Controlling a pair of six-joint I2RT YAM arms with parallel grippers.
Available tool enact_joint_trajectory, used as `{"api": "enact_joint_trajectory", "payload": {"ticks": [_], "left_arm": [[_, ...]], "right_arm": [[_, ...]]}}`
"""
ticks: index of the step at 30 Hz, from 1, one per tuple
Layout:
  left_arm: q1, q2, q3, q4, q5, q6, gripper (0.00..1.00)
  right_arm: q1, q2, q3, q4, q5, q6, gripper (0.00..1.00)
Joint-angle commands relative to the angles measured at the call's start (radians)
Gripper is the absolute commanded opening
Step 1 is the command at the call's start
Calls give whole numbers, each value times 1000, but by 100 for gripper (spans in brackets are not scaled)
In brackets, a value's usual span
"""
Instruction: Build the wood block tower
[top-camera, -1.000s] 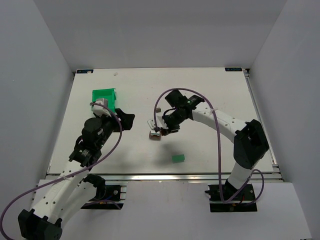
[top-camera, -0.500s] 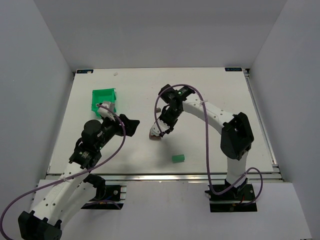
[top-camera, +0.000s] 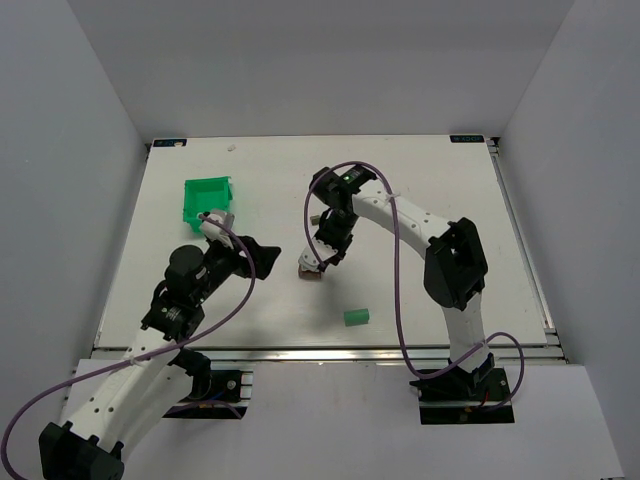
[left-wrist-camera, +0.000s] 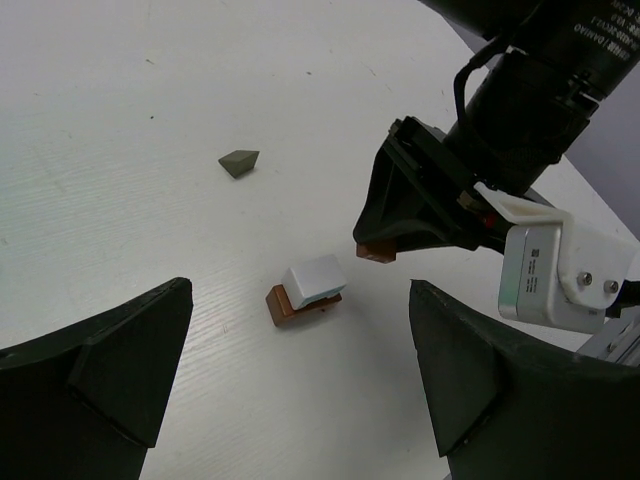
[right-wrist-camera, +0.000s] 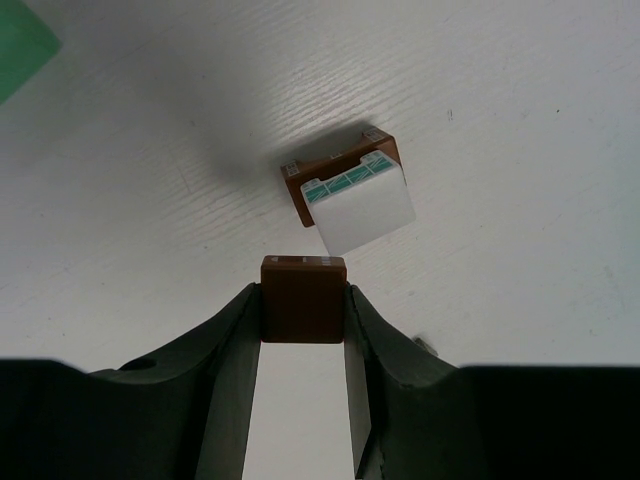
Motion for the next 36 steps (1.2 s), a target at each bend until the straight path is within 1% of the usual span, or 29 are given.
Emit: {"api": "enact_joint_trajectory", "payload": {"ticks": [1, 8, 18, 21, 28, 36], "left_arm": [[6, -24, -16, 49, 55, 32, 98], [6, -56, -48, 71, 71, 43, 98], [4, -62, -44, 63, 123, 69, 98], [4, -65, -46, 61, 126, 72, 98], [4, -84, -58, 72, 147, 89, 98], [4, -64, -52, 69, 158, 92, 98]], "right_arm": [[14, 20, 53, -54, 10, -374, 31], [34, 11, 1, -54, 35, -417, 32], [48, 58, 86, -47, 21, -511, 33], [51, 67, 86, -52, 17, -539, 34], [57, 86, 85, 8, -2, -545, 35], [60, 89, 85, 31, -13, -566, 38]]}}
